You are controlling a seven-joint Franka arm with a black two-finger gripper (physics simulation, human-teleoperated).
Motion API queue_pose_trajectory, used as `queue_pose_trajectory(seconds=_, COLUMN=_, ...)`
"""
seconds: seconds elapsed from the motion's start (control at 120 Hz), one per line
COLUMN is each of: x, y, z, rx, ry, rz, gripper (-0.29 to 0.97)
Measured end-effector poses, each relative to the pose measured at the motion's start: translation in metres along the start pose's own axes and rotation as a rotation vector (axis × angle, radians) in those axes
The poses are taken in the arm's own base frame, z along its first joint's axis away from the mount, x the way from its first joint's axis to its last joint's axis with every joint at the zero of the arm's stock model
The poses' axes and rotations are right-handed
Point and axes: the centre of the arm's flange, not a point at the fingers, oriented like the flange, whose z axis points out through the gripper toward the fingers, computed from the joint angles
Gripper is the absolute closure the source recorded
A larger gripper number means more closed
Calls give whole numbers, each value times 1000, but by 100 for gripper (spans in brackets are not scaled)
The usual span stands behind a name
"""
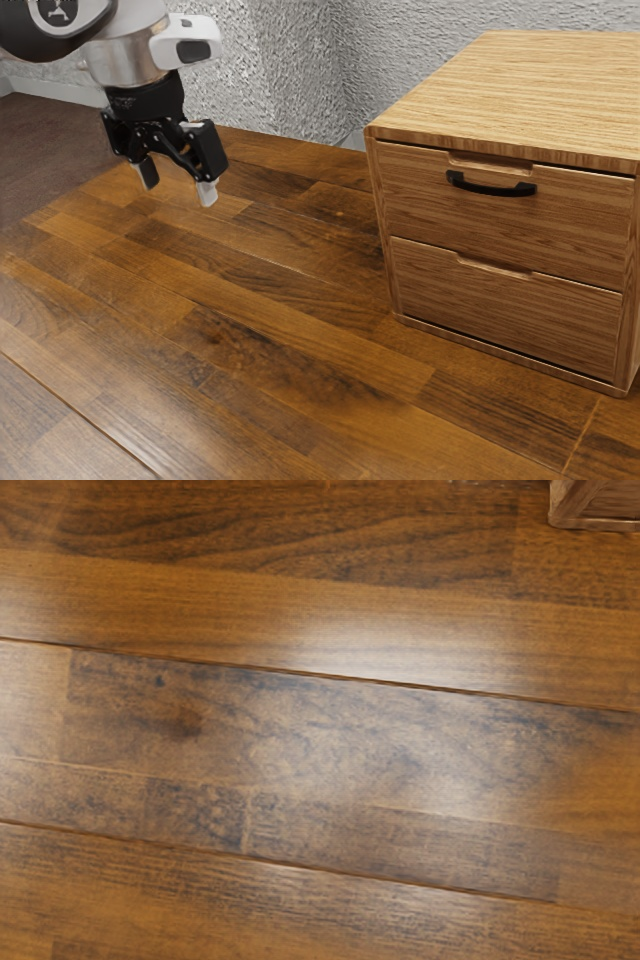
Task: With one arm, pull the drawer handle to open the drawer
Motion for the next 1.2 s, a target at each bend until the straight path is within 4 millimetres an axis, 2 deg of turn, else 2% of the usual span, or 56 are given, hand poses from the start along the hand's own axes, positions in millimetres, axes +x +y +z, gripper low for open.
queue_pose_trajectory(seconds=0.133, x=14, y=12, z=4, rx=-14, ry=48, rz=0, gripper=0)
queue_pose_trajectory(seconds=0.317, x=13, y=31, z=5, rx=-74, ry=26, rz=11, gripper=0)
queue_pose_trajectory(seconds=0.425, x=16, y=46, z=30, rx=-52, ry=74, rz=98, gripper=0)
queue_pose_trajectory(seconds=0.458, x=17, y=65, z=38, rx=-41, ry=96, rz=167, gripper=0)
queue_pose_trajectory(seconds=0.483, x=15, y=89, z=42, rx=-30, ry=112, rz=236, gripper=0)
queue_pose_trajectory(seconds=0.525, x=2, y=146, z=39, rx=-17, ry=154, rz=381, gripper=0)
queue_pose_trajectory(seconds=0.567, x=-19, y=209, z=31, rx=-23, ry=198, rz=544, gripper=0)
queue_pose_trajectory(seconds=0.592, x=-32, y=239, z=27, rx=-27, ry=222, rz=633, gripper=0)
queue_pose_trajectory(seconds=0.625, x=-44, y=267, z=23, rx=-31, ry=248, rz=734, gripper=0)
queue_pose_trajectory(seconds=0.667, x=-49, y=284, z=23, rx=-34, ry=268, rz=827, gripper=1)
queue_pose_trajectory(seconds=0.733, x=-43, y=284, z=23, rx=-28, ry=294, rz=918, gripper=1)
queue_pose_trajectory(seconds=0.833, x=-22, y=282, z=24, rx=-8, ry=330, rz=1052, gripper=1)
queue_pose_trajectory(seconds=0.983, x=1, y=278, z=34, rx=43, ry=348, rz=1233, gripper=1)
queue_pose_trajectory(seconds=1.108, x=14, y=275, z=43, rx=74, ry=360, rz=1299, gripper=1)
queue_pose_trajectory(seconds=1.2, x=30, y=260, z=46, rx=92, ry=371, rz=1302, gripper=0)
